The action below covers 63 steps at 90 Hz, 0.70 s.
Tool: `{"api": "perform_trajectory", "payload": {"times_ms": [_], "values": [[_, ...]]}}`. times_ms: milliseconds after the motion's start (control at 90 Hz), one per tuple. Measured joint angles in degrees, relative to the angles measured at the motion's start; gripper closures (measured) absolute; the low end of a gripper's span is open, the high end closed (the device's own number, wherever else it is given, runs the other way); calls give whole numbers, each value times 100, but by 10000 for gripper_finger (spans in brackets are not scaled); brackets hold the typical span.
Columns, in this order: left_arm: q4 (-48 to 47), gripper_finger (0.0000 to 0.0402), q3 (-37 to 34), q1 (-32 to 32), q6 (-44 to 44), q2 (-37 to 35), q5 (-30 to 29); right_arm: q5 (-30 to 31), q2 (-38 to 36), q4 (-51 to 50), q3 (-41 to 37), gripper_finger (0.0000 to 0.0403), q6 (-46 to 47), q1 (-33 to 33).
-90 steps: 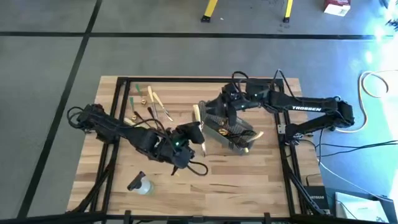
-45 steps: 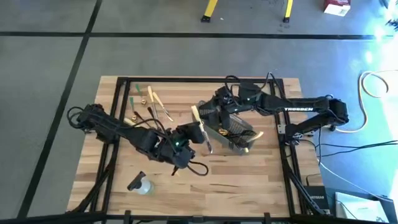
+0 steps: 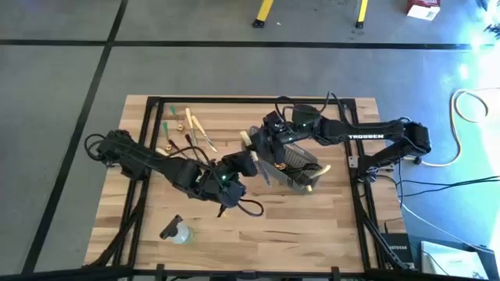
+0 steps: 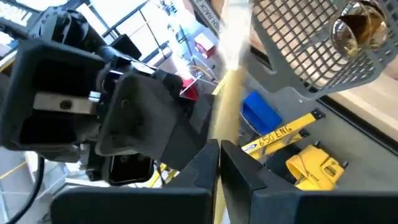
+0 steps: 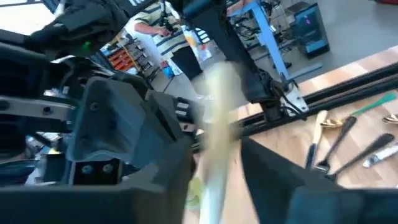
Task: Sort silverware
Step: Put the silver knife into the cutlery rack
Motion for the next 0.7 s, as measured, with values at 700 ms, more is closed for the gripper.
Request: {"api": "perform_trajectory", "payload": {"times_ms": [700], "values": [[345, 401, 7, -129, -1121, -2, -95, -300, -797, -995, -6, 386, -1107, -270]]}}
